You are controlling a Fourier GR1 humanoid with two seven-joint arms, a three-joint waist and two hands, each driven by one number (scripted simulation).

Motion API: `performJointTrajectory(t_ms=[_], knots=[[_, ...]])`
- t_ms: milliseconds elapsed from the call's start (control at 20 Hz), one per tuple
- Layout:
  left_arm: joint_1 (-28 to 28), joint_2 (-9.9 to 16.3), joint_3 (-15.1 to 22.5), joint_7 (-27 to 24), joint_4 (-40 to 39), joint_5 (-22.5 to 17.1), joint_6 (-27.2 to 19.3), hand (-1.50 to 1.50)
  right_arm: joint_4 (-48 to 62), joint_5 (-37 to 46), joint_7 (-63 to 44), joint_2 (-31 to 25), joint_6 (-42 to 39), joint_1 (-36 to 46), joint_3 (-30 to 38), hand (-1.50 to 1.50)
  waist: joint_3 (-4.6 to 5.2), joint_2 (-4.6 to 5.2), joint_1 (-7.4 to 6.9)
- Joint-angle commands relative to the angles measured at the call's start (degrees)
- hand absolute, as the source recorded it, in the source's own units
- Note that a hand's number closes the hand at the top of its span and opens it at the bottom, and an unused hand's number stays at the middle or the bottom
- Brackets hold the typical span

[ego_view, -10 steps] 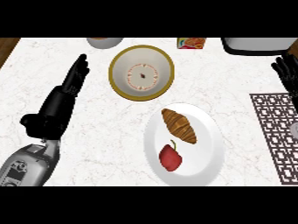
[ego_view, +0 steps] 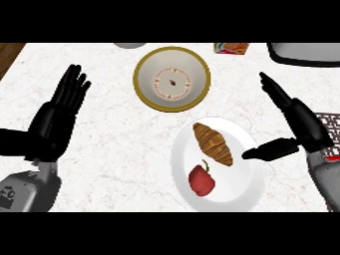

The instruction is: Pick the croissant from the plate and place it in the bowl

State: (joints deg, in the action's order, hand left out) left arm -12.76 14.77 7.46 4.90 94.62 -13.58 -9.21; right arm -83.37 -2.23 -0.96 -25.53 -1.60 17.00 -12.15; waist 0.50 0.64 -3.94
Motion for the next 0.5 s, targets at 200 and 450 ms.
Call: performJointTrajectory(t_ms=[200, 450], knots=[[2.96, 3.00, -9.10, -3.87, -4.46, -9.72, 8.68, 0.00, 24.36, 13.23, 6.49, 11.63, 11.53, 15.06, -2.92, -1.50, -0.49, -0.11, 1.82], [4.27, 2.28, -8.73, -4.49, -4.48, -9.69, 9.32, 0.00, 27.81, 18.91, -7.16, 6.02, 1.28, 28.43, -7.60, -1.50, -0.37, -0.21, 1.17]])
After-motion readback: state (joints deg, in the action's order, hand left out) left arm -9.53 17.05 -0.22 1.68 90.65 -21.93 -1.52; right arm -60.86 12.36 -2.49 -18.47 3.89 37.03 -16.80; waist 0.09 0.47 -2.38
